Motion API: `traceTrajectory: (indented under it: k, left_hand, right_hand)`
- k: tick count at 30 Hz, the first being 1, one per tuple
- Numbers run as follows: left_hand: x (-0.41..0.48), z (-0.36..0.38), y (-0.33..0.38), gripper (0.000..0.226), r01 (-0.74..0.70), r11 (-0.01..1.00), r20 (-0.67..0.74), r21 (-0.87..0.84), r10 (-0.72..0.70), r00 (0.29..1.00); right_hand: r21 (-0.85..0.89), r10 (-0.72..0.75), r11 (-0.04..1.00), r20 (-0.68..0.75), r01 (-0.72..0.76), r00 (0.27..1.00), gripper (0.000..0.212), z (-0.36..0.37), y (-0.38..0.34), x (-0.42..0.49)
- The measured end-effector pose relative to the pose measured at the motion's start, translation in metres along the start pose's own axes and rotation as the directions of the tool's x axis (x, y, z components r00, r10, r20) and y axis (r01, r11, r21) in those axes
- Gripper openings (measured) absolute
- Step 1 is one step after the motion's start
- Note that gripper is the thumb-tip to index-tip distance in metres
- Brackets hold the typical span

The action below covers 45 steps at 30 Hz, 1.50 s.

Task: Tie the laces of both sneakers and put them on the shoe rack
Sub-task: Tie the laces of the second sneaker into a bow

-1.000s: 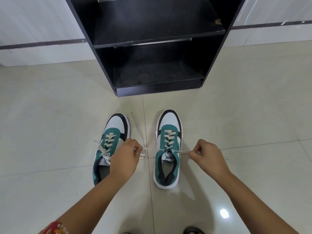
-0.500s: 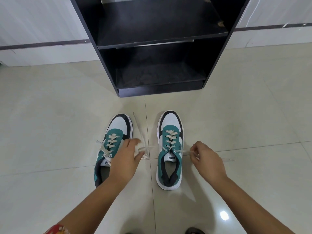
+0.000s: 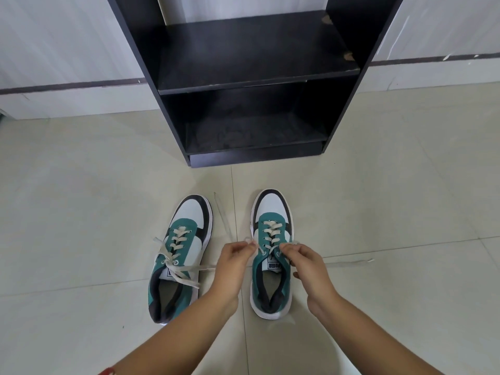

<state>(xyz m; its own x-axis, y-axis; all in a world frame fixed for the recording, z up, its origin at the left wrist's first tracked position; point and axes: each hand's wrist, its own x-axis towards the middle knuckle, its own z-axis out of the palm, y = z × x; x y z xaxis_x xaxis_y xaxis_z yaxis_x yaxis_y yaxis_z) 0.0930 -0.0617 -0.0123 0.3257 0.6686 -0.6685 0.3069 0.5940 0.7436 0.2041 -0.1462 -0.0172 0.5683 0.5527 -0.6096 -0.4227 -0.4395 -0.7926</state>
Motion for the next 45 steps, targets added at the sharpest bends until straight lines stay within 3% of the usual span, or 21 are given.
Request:
traceTrajectory:
  k: [4, 8, 12, 15, 18, 20, 23, 24, 26, 28, 29, 32, 34, 36, 38, 40, 45]
  left_hand:
    - [0.005, 0.008, 0.004, 0.023, 0.032, 0.983, 0.027, 0.18, -0.037, 0.999]
    - [0.019, 0.01, -0.001, 0.009, -0.119, 0.912, -0.014, 0.392, 0.135, 0.991]
    - [0.015, 0.013, 0.004, 0.015, -0.257, 0.914, 0.072, 0.314, 0.247, 0.966]
    - [0.005, 0.008, 0.015, 0.024, -0.535, 0.822, 0.289, 0.195, 0.473, 0.832]
    - [0.001, 0.001, 0.031, 0.021, -0.633, 0.758, 0.473, 0.155, 0.506, 0.721]
    - [0.006, -0.005, 0.038, 0.021, -0.752, 0.586, 0.542, 0.301, 0.544, 0.641]
    - [0.021, -0.015, 0.038, 0.022, -0.833, 0.082, 0.622, 0.547, 0.626, 0.47]
    - [0.025, -0.017, 0.037, 0.022, -0.809, -0.011, 0.625, 0.588, 0.641, 0.445]
    - [0.025, -0.018, 0.038, 0.023, -0.754, -0.076, 0.583, 0.653, 0.685, 0.436]
    - [0.022, -0.017, 0.04, 0.026, -0.691, -0.083, 0.519, 0.718, 0.725, 0.453]
    - [0.02, -0.016, 0.041, 0.028, -0.656, -0.073, 0.481, 0.751, 0.74, 0.469]
    - [0.015, -0.013, 0.048, 0.034, -0.584, 0.018, 0.411, 0.812, 0.693, 0.592]
    - [0.013, -0.012, 0.053, 0.036, -0.598, 0.201, 0.421, 0.776, 0.541, 0.728]
    - [0.011, -0.012, 0.059, 0.04, -0.57, 0.418, 0.445, 0.707, 0.363, 0.818]
    - [0.009, -0.013, 0.063, 0.043, -0.554, 0.502, 0.492, 0.664, 0.266, 0.829]
    - [0.009, -0.015, 0.064, 0.037, -0.561, 0.507, 0.523, 0.654, 0.233, 0.82]
    - [0.01, -0.026, 0.056, 0.043, -0.635, 0.488, 0.482, 0.599, 0.413, 0.772]
  right_hand:
    - [-0.166, -0.089, 0.983, -0.053, 0.08, 0.995, 0.027, 0.005, 0.004, 0.009]
    - [-0.061, -0.141, 0.988, 0.003, 0.141, 0.99, 0.021, 0.005, 0.002, 0.009]
    - [-0.063, -0.24, 0.967, 0.11, 0.248, 0.965, 0.017, 0.001, -0.004, 0.003]
    - [-0.242, -0.359, 0.879, 0.234, 0.411, 0.904, 0.02, -0.002, -0.01, 0.004]
    - [-0.386, -0.415, 0.751, 0.355, 0.536, 0.837, 0.017, -0.001, -0.012, 0.002]
    - [-0.4, -0.439, 0.718, 0.375, 0.569, 0.817, 0.015, -0.001, -0.015, -0.002]
    - [-0.418, -0.485, 0.681, 0.359, 0.602, 0.798, 0.017, -0.005, -0.017, -0.008]
    - [-0.426, -0.499, 0.672, 0.343, 0.605, 0.796, 0.018, -0.006, -0.018, -0.01]
    - [-0.425, -0.522, 0.676, 0.3, 0.602, 0.798, 0.016, -0.008, -0.019, -0.015]
    - [-0.434, -0.56, 0.65, 0.282, 0.624, 0.779, 0.006, -0.008, -0.016, -0.02]
    - [-0.476, -0.598, 0.59, 0.285, 0.652, 0.749, 0.003, -0.008, -0.014, -0.021]
    - [-0.624, -0.63, 0.439, 0.299, 0.646, 0.717, 0.032, -0.008, -0.005, -0.022]
    - [-0.643, -0.605, 0.445, 0.298, 0.623, 0.739, 0.047, -0.005, 0.0, -0.021]
    - [-0.619, -0.582, 0.467, 0.322, 0.631, 0.747, 0.051, 0.0, 0.004, -0.021]
    - [-0.577, -0.571, 0.514, 0.322, 0.635, 0.755, 0.05, 0.005, 0.005, -0.02]
    - [-0.52, -0.567, 0.586, 0.286, 0.622, 0.772, 0.043, 0.007, 0.002, -0.018]
    - [-0.484, -0.614, 0.638, 0.152, 0.6, 0.775, 0.009, -0.004, -0.008, -0.011]
